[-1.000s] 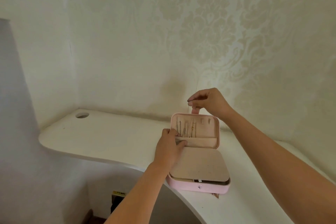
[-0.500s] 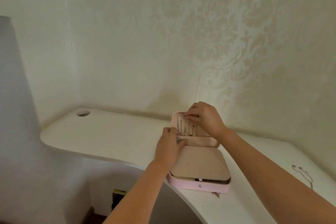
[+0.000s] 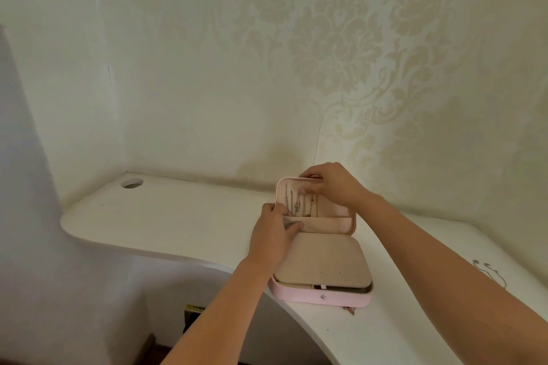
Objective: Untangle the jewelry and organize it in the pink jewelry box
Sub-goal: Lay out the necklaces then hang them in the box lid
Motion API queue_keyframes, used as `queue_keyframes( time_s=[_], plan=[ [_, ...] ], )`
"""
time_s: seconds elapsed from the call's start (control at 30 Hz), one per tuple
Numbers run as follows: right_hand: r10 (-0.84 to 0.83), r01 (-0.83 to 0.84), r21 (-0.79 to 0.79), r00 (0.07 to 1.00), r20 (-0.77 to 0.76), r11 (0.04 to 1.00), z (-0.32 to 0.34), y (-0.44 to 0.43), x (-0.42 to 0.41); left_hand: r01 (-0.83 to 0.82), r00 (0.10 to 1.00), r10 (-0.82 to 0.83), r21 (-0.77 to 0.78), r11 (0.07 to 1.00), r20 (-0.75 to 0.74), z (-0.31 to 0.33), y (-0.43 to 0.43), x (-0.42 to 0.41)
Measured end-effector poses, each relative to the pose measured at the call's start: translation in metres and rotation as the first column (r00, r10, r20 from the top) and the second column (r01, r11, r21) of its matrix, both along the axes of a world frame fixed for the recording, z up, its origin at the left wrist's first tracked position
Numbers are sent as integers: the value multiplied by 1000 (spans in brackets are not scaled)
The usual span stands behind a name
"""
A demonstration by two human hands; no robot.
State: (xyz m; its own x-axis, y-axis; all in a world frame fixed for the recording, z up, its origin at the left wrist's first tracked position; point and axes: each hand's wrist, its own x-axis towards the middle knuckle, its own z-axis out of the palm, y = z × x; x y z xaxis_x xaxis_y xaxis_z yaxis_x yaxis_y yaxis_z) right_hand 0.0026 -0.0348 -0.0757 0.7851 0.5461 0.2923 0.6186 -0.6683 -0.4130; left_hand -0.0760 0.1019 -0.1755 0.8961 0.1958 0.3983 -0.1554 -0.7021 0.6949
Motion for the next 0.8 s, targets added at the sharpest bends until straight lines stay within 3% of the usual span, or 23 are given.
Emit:
queue_keyframes(
  time_s=[0.33, 0.5, 0.6, 0.7, 0.8],
  plan=[
    [-93, 92, -13, 986, -141, 996, 19, 16, 7, -5, 1000, 5, 13, 1000, -9, 0, 0, 1],
    [-69, 71, 19, 992, -105, 997, 12, 6, 4, 42, 999, -42, -80, 996, 1, 1, 2, 2],
    [-71, 81, 201, 996, -54, 976, 7, -13, -4, 85, 996, -81, -172, 981, 32, 1, 5, 0],
    [-188, 172, 457, 982, -10, 873, 6, -45, -14, 73, 997, -68, -255, 964, 30, 6, 13, -1],
    [-269, 294, 433, 956, -119, 852, -6, -82, -17, 31, 998, -46, -301, 953, -42, 21, 31, -4]
  ],
)
